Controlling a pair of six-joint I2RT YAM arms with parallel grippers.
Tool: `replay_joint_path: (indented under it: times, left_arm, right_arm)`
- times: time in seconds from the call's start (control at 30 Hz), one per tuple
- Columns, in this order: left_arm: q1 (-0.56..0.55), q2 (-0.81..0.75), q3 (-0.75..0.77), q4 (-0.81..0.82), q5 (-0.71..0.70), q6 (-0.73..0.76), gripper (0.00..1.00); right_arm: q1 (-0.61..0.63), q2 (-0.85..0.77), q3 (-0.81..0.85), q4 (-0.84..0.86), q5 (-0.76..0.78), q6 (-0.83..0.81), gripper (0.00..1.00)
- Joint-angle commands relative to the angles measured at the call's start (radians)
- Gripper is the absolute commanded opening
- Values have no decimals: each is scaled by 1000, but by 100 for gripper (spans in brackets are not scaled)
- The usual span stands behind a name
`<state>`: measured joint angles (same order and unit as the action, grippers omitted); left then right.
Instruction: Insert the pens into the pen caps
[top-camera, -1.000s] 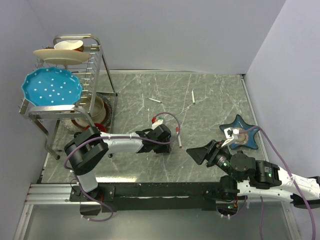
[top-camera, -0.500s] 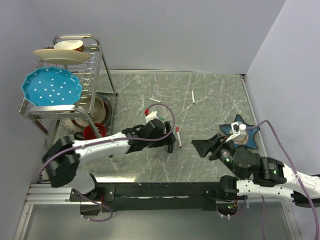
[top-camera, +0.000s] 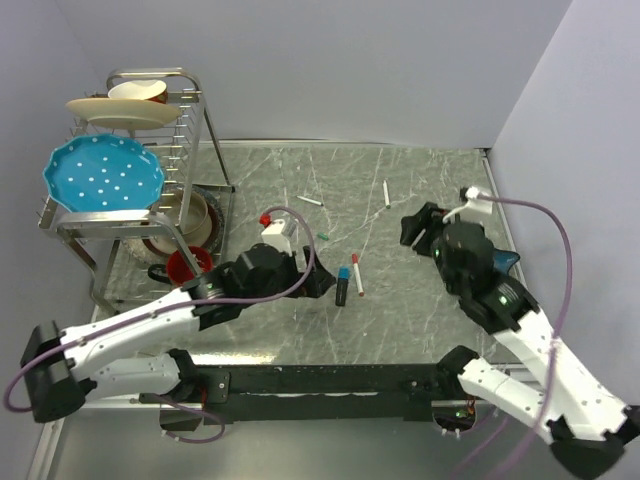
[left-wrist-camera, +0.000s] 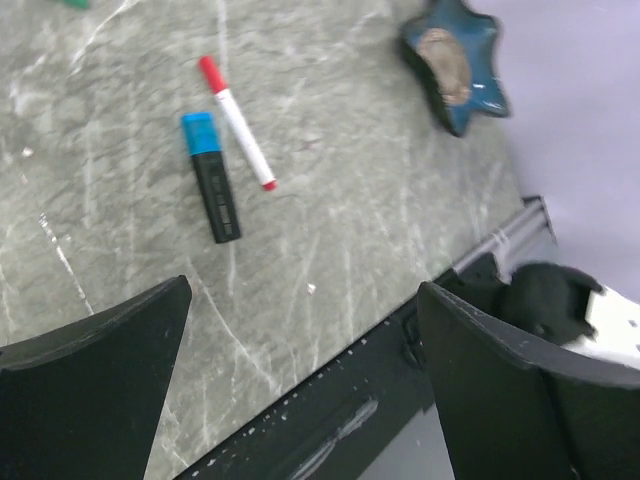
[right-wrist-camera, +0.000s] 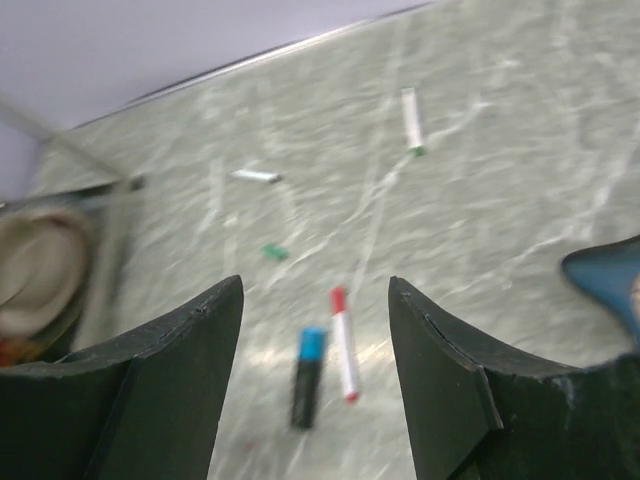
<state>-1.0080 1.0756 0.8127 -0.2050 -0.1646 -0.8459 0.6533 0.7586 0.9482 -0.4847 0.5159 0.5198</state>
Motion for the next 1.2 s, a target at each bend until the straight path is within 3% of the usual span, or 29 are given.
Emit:
replay_joint_path:
  times: [0.0, 0.13, 0.27, 0.47, 0.67, 0.87, 0.97, 1.17]
  left_arm:
    - [-6, -84, -7, 44, 102, 128, 99]
    - [-7, -105, 14, 26, 189, 229, 99]
    - [-9, -144, 3, 19, 168, 335, 100]
    - [-18, -275, -79, 131, 157, 332, 99]
    - [-20, -377, -44, 42, 60, 352, 99]
    - [-20, -404, -7, -33, 72, 355, 99]
    - [-20, -398, 2, -40, 117, 367, 99]
    - [-21, -420, -4, -24, 191, 401, 99]
  right_arm:
    - [-223, 174, 47, 133, -327, -99, 68]
    - [-352, 372, 110, 199, -416, -129, 68]
    - [-406, 644, 228, 218, -447, -156, 66]
    - [-460, 992, 507, 170, -445, -191, 60]
    - [-483, 1293, 795, 69, -422, -231, 54]
    - [-492, 1479, 966, 25, -427, -260, 50]
    - [-495, 1562, 1095, -78, -429, -253, 49]
    - [-497, 1593, 1126, -140, -416, -239, 48]
